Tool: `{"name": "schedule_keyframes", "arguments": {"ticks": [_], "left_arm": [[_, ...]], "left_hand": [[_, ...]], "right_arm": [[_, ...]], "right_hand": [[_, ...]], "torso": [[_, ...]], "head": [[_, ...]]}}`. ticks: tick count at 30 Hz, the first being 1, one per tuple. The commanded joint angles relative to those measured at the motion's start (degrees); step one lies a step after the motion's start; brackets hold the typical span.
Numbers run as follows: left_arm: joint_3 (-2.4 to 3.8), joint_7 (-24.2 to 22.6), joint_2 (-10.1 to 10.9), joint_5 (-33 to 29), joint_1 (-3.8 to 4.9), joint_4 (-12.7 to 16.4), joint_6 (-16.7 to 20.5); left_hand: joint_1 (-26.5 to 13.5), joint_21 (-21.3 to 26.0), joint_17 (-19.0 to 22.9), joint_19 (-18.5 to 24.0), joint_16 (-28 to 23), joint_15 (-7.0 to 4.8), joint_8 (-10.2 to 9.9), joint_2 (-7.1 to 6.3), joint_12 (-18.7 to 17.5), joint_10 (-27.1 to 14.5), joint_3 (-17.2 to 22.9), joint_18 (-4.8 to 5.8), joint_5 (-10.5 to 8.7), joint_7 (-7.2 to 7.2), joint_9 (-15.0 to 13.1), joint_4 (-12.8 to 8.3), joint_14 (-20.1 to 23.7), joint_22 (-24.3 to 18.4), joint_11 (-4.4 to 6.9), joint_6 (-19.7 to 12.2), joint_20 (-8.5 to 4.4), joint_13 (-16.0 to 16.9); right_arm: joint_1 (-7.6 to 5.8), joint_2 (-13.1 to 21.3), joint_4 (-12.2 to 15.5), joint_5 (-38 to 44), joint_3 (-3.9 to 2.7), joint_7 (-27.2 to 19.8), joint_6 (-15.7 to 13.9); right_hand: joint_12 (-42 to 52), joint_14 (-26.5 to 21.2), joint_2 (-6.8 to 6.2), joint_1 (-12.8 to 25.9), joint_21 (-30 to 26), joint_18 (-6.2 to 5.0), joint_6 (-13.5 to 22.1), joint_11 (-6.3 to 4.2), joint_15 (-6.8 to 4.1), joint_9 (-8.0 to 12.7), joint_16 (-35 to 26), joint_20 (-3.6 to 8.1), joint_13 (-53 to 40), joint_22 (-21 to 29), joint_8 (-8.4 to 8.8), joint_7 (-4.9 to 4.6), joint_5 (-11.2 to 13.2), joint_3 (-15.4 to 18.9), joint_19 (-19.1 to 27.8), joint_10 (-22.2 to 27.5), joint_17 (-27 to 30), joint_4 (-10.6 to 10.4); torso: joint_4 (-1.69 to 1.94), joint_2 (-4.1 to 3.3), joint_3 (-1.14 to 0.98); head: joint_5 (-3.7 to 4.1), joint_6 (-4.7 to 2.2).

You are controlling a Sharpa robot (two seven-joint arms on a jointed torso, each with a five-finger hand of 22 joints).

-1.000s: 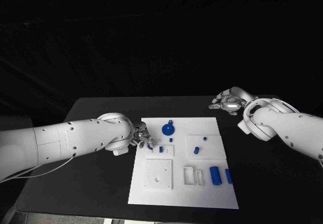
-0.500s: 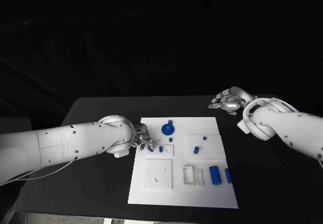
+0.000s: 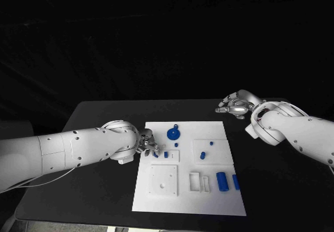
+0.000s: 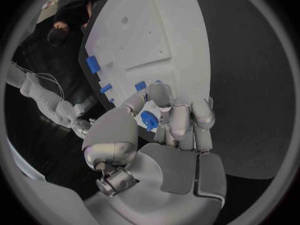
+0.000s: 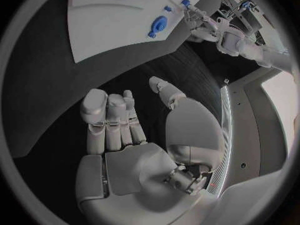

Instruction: Assemble the parts on the task board

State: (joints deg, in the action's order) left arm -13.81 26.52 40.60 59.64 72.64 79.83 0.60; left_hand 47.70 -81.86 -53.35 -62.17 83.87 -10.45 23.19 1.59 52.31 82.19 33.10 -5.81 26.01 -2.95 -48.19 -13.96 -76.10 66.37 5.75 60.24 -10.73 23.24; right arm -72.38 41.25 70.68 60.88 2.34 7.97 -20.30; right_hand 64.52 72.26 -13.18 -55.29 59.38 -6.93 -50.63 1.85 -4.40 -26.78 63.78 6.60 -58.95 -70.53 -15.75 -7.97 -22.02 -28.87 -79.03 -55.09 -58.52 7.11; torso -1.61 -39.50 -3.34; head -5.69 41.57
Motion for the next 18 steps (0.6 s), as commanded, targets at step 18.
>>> {"name": "schedule_keyframes", "arguments": {"ticks": [18], "left_arm": [[-0.02,0.12,-0.05,0.69,-0.09,0.29,-2.54]], "left_hand": [[-2.23,-0.15,1.43,0.35,0.10,-0.33,-0.10,-3.01,0.80,-0.72,-0.47,-6.06,-4.69,3.14,-6.60,3.18,0.38,-0.11,-0.30,8.35,-2.66,-0.89]], "right_arm": [[0.18,-0.08,-0.12,-0.18,-0.03,-0.75,0.81]], "right_hand": [[-0.15,0.15,0.49,-0.06,-0.36,-8.07,0.09,0.00,-0.08,0.02,-0.31,0.26,0.13,0.10,0.13,-0.35,-0.26,0.32,0.16,0.27,0.06,0.16]], "torso": [[0.02,0.00,-0.02]], "head": [[0.02,0.21]]}}
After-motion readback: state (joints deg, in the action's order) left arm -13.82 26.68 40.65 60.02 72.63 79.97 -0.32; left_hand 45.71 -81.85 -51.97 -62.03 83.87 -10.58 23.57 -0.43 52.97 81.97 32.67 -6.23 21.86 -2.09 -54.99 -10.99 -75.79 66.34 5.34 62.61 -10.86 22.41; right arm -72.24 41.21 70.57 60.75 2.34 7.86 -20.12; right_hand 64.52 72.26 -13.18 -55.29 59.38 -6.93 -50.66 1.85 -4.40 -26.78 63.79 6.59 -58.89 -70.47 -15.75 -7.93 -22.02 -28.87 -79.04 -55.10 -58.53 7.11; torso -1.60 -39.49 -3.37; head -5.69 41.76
